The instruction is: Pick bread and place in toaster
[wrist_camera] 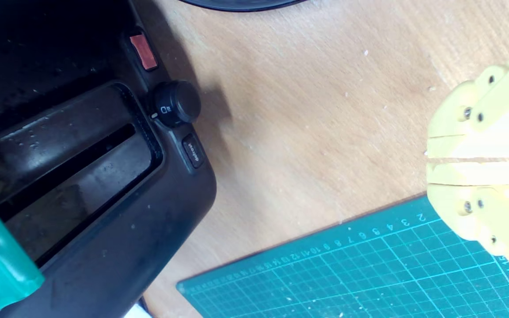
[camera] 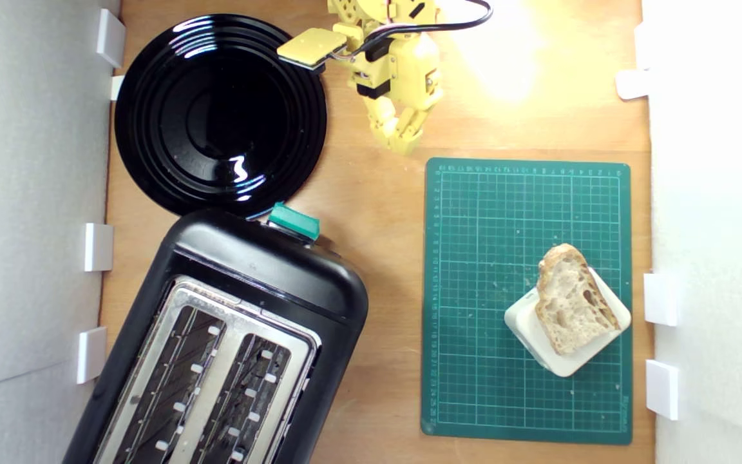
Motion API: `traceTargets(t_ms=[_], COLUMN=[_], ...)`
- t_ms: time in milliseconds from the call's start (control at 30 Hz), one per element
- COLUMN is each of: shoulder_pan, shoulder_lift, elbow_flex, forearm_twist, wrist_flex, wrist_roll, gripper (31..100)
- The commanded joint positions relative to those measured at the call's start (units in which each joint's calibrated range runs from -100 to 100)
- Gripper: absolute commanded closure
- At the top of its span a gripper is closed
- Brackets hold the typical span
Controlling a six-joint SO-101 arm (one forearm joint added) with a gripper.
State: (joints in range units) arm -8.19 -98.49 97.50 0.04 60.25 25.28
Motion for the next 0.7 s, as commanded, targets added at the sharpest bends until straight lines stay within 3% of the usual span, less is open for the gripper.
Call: traceTargets(t_ms=[0,500,667], shoulder_pan=[0.1,-0.2,2.2], shoulder_lift=[-0.1,0.0,0.2], elbow_flex=[0.4,0.4,0.1], forearm_twist=[0.5,-0.5,-0.5], wrist_flex=[-0.1,-0.2,-0.2], wrist_roll=[-0.2,-0.2,-0.2], gripper=[99.4,99.4,99.2])
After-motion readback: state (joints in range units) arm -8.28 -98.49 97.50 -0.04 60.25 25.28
